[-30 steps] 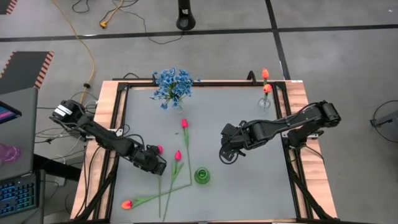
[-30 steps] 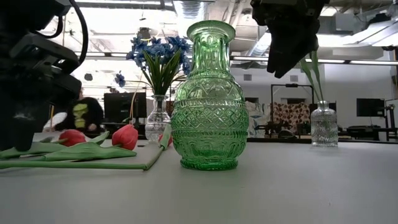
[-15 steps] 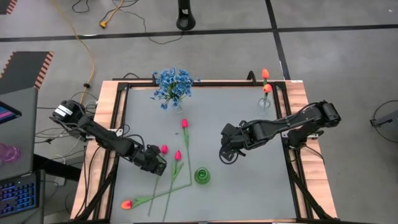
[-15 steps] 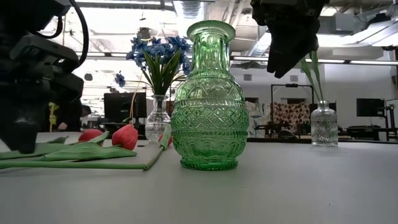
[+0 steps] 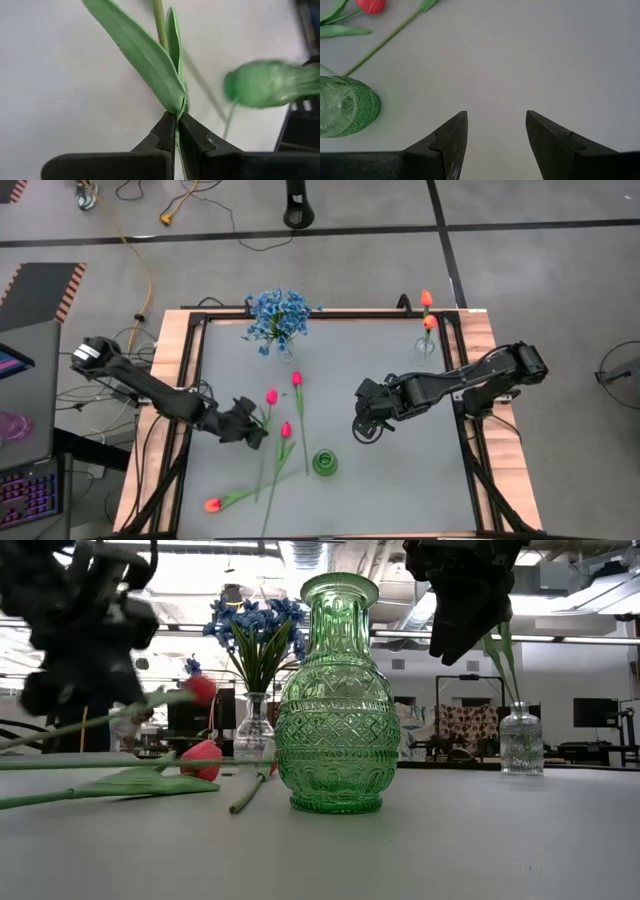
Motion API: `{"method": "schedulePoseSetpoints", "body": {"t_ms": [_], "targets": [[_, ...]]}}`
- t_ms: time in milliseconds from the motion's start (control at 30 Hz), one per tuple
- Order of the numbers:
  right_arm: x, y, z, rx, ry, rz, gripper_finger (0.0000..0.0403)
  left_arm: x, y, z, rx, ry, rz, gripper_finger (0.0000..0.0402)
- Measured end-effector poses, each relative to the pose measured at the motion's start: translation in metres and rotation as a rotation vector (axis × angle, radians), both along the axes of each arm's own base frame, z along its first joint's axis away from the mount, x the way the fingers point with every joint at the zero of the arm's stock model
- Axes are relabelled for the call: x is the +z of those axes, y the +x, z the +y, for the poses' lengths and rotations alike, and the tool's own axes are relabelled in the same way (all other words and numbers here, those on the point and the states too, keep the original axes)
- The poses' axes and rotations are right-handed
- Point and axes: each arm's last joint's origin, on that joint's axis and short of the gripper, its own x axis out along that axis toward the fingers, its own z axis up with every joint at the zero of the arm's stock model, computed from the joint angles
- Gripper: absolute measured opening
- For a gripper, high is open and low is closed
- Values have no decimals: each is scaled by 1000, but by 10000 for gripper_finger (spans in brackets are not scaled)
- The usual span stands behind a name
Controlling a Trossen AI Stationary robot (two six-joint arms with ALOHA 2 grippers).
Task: Sort flowers into vase by color
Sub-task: Put the left pink tulip into the green vase
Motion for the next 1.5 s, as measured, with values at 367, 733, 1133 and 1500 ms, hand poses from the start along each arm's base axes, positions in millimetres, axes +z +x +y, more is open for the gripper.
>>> {"method": "schedulePoseSetpoints", "body": {"t_ms": [367, 733, 1133, 1500], "targets": [[0, 0, 0, -2, 2, 0, 228, 42, -8, 18, 43, 367, -285, 0], [0, 0, 0, -2, 2, 0, 228, 84, 8, 11, -33, 598, -674, 0], [0, 0, 0, -1, 2, 0, 228, 107, 8, 9, -98, 719, -897, 0], [0, 0, 0, -1, 3, -1, 228, 95, 28, -3, -191, 765, -984, 0]]}}
